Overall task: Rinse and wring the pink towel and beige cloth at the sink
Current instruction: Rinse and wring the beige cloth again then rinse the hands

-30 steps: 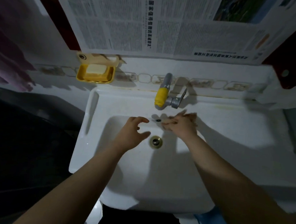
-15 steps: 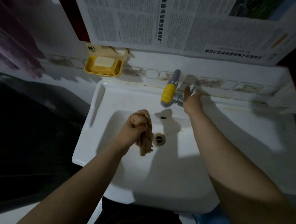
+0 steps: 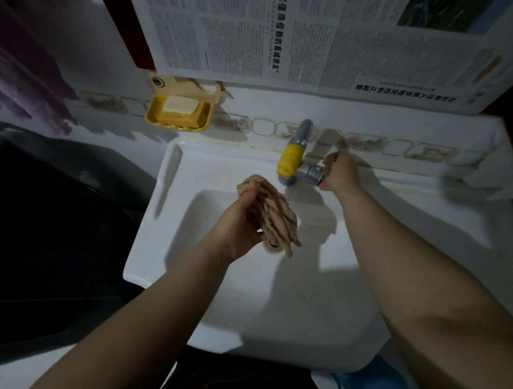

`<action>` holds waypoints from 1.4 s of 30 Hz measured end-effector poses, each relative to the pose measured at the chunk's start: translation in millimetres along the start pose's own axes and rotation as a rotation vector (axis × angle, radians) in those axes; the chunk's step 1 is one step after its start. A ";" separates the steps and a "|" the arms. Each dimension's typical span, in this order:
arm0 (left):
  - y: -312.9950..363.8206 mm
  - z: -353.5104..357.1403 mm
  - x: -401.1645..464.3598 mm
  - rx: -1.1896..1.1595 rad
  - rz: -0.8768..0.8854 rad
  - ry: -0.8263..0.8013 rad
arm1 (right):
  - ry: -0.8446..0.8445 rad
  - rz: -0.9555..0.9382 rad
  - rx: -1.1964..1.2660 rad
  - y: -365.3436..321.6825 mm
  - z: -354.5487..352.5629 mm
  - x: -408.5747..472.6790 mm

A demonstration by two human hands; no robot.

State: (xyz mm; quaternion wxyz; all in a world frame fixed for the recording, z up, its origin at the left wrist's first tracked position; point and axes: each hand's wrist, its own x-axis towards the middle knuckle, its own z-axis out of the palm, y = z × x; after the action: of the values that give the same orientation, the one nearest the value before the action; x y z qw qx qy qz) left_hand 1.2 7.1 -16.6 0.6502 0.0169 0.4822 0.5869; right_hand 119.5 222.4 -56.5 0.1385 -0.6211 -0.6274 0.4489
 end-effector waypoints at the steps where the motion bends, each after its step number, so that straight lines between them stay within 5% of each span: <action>1: 0.3 2.3 0.6 -0.024 -0.004 -0.008 | 0.008 -0.005 -0.009 1.0 1.3 -0.3; 17: -3.0 11.5 9.6 -0.126 -0.032 -0.088 | -0.003 0.083 0.138 7.0 13.7 -11.1; 23: -8.8 8.1 10.1 -0.157 -0.060 -0.060 | -0.058 0.136 -0.119 7.7 16.4 -5.6; 30: -8.4 11.2 9.3 -0.152 -0.111 -0.016 | -0.097 0.227 0.147 14.4 14.7 -1.1; 35: -5.1 19.4 7.0 -0.145 -0.111 -0.001 | 0.087 0.027 0.012 19.6 25.6 7.7; 42: -0.8 28.3 7.0 -0.132 -0.113 -0.017 | 0.150 0.002 -0.127 21.3 29.7 13.7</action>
State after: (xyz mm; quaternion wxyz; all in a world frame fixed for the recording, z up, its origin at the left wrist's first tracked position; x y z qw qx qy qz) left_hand 19.1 27.7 -6.3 0.6861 -0.0482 0.4372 0.5795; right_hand 109.0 219.5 -94.0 0.1450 -0.6610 -0.6419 0.3605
